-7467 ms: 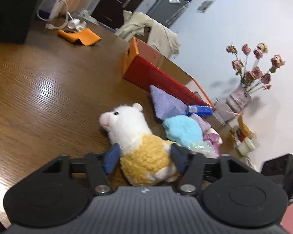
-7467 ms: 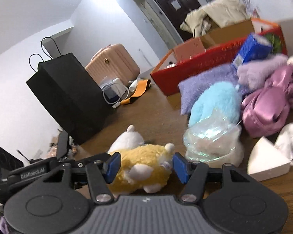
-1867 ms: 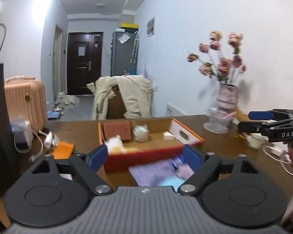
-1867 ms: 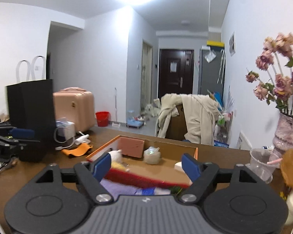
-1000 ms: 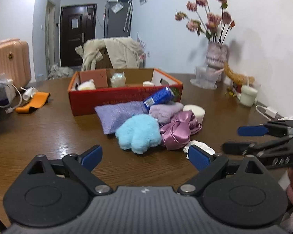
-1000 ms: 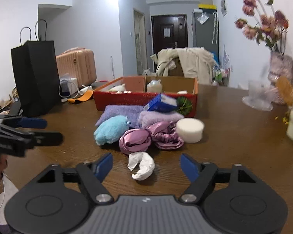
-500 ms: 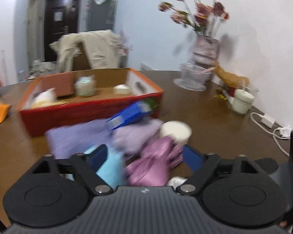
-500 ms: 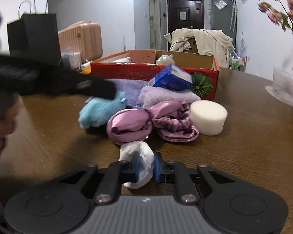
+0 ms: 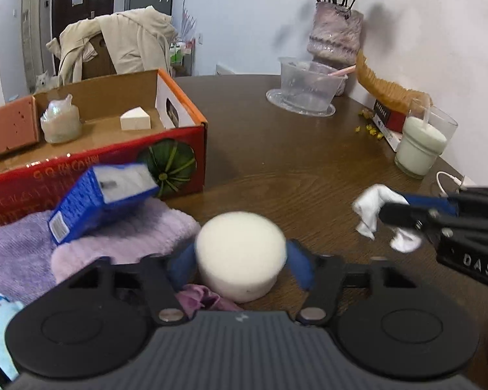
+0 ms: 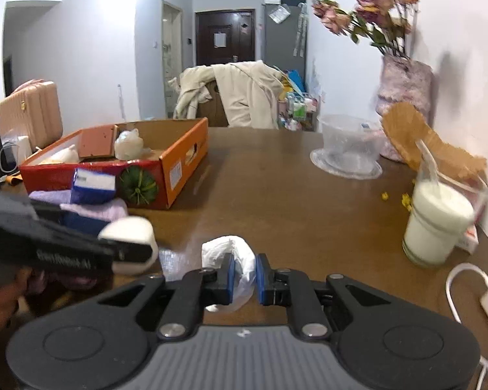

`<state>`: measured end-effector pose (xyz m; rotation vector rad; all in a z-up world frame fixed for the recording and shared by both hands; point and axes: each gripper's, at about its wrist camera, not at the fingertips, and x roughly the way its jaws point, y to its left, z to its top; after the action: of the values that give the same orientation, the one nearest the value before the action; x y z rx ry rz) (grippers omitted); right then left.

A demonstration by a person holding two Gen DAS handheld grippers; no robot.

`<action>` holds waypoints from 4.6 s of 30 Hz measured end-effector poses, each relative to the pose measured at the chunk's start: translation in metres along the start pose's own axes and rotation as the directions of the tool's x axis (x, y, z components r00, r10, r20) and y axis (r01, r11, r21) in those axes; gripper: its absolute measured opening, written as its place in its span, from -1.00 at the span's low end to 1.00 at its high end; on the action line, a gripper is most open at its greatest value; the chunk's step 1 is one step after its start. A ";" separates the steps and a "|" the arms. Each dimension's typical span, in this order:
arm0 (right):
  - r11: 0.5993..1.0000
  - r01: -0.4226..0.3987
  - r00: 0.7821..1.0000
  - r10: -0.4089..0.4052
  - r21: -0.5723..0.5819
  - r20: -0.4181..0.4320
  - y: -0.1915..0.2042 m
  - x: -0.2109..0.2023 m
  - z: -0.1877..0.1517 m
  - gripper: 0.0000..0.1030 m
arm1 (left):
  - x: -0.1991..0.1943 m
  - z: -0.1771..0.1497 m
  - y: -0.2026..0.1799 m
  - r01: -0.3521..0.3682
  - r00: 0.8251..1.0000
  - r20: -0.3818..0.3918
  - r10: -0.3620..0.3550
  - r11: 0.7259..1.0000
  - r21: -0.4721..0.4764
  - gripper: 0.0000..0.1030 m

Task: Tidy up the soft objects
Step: 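Grasp the white round sponge with the left gripper while the right gripper grasps the white tissue, then carry the round sponge into the box with the left gripper while the right gripper carries the tissue in, then move both open grippers back over the pile of soft items, then close both grippers together on the light-blue fluffy plush and lift it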

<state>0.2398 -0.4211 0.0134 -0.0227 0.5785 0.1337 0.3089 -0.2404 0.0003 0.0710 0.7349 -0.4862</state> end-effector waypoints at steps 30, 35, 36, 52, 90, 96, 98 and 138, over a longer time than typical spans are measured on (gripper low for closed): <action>0.983 -0.182 0.979 0.185 -0.032 0.090 0.105 0.061 0.122 -0.74 | -0.084 0.079 0.186 -0.075 0.978 0.185 0.091 0.993 -0.095 0.08; 0.987 -0.150 0.987 0.146 -0.060 -0.065 0.116 0.177 0.194 -0.73 | -0.008 0.123 0.230 -0.190 0.980 0.058 0.192 0.981 -0.041 0.10; 0.988 -0.136 0.987 0.130 -0.070 -0.093 0.119 0.198 0.202 -0.73 | 0.004 0.127 0.238 -0.211 0.977 0.028 0.212 0.977 -0.044 0.11; 0.992 -0.103 0.989 0.094 -0.073 -0.118 0.127 0.237 0.235 -0.06 | -0.014 0.134 0.262 -0.217 0.975 0.038 0.219 0.975 -0.049 0.59; 0.976 -0.160 0.961 0.188 -0.147 0.201 0.170 -0.146 -0.044 0.61 | -0.294 -0.138 0.106 -0.175 0.906 0.373 0.199 0.980 -0.099 1.00; 0.979 -0.187 0.964 0.198 -0.079 0.179 0.163 -0.125 -0.040 0.57 | -0.263 -0.135 0.112 -0.154 0.935 0.303 0.182 0.981 -0.114 1.00; 0.977 -0.206 0.964 0.211 -0.051 0.164 0.159 -0.112 -0.036 0.52 | -0.245 -0.130 0.115 -0.163 0.944 0.265 0.194 0.977 -0.137 1.00; 0.877 -0.458 0.885 0.465 0.146 -0.022 0.200 0.015 0.016 -0.31 | -0.175 -0.113 0.180 0.206 0.968 0.213 -0.133 0.904 -0.374 -0.31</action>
<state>0.2344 -0.2201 0.0224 0.2494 0.6411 0.5620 0.2077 0.0151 0.0128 -0.4159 0.6480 -0.4952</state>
